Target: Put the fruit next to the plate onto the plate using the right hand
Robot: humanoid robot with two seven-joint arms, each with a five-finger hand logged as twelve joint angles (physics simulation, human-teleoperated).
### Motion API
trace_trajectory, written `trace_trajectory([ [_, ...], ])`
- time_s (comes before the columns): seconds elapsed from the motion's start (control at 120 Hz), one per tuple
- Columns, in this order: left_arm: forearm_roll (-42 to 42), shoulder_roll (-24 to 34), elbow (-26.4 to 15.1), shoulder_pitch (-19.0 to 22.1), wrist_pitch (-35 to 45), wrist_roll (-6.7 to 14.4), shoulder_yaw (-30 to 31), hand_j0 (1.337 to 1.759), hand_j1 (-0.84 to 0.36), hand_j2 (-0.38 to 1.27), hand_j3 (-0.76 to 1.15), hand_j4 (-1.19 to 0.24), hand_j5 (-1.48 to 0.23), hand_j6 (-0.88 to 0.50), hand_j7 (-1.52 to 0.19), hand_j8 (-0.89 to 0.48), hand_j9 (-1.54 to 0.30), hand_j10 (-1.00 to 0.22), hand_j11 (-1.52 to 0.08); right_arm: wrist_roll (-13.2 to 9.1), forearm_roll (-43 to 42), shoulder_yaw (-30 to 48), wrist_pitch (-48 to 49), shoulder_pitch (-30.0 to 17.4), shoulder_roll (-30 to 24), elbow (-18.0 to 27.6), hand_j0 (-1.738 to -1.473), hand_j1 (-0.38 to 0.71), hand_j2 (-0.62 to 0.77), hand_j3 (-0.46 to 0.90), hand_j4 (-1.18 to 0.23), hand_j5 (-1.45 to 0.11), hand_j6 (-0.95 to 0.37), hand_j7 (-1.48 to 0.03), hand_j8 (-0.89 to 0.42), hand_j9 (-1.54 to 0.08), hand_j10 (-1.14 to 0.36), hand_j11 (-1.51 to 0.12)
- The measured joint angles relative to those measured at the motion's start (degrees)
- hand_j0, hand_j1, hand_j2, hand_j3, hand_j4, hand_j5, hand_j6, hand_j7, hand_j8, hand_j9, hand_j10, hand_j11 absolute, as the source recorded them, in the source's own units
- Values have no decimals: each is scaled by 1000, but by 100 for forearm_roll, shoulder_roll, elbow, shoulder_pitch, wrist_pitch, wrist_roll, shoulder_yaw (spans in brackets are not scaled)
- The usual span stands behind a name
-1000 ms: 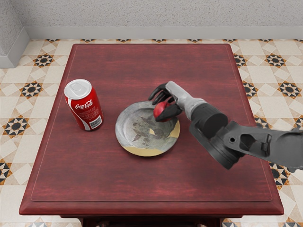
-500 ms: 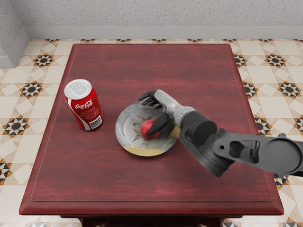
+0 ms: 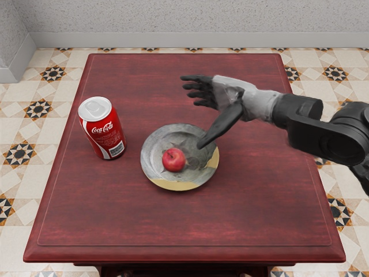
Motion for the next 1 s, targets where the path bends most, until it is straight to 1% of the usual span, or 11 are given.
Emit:
trace_trajectory([
  [0.067,0,0,0,6,0,0,1,1658,349,0,0,0,0,0,0,0,0,0,0,0,980,528,948,-491,-45,-77,-1658,-298,2,0,-47,-62,-48,-61,-40,-62,-39,-62],
  [0.117,0,0,0,3,0,0,1,1658,349,0,0,0,0,0,0,0,0,0,0,0,1607,1077,1354,-964,-96,-151,-1658,-303,1,0,-42,-55,-42,-55,-36,-55,-36,-55],
  [0.158,0,0,0,6,0,0,0,1658,349,0,0,0,0,0,0,0,0,0,0,0,1972,1582,1570,-1379,-150,-254,-1658,-307,0,0,-38,-50,-39,-50,-34,-50,-33,-50],
  [0.25,0,0,0,2,0,0,2,1658,349,0,0,0,0,0,0,0,0,0,0,0,2409,2589,1828,-2131,-226,-426,-1658,-313,-1,0,-32,-43,-32,-42,-29,-42,-29,-42],
  [0.375,0,0,0,-5,-1,0,-2,1658,349,0,0,0,0,0,0,0,0,0,0,0,2772,3456,1956,-2728,-338,-816,-1658,-317,-2,0,-27,-36,-27,-36,-26,-36,-26,-36],
  [0.45,0,0,0,-1,-4,0,-3,1658,349,0,0,0,0,0,0,0,0,0,0,0,2911,3691,1984,-2893,-412,-1059,-1658,-319,-3,0,-25,-34,-25,-34,-24,-34,-24,-34],
  [0.567,0,0,0,-1,-2,0,-6,1658,349,0,0,0,0,0,0,0,0,0,0,0,3000,3810,2002,-2985,-458,-1215,-1658,-321,-3,0,-24,-32,-23,-32,-23,-32,-23,-32],
  [1.0,-8,0,-2,-89,-28,0,-28,1658,349,0,0,0,0,0,0,0,0,0,0,0,3042,3860,2011,-3027,-471,-1290,-1658,-323,-4,0,-22,-29,-21,-29,-21,-29,-22,-29],
])
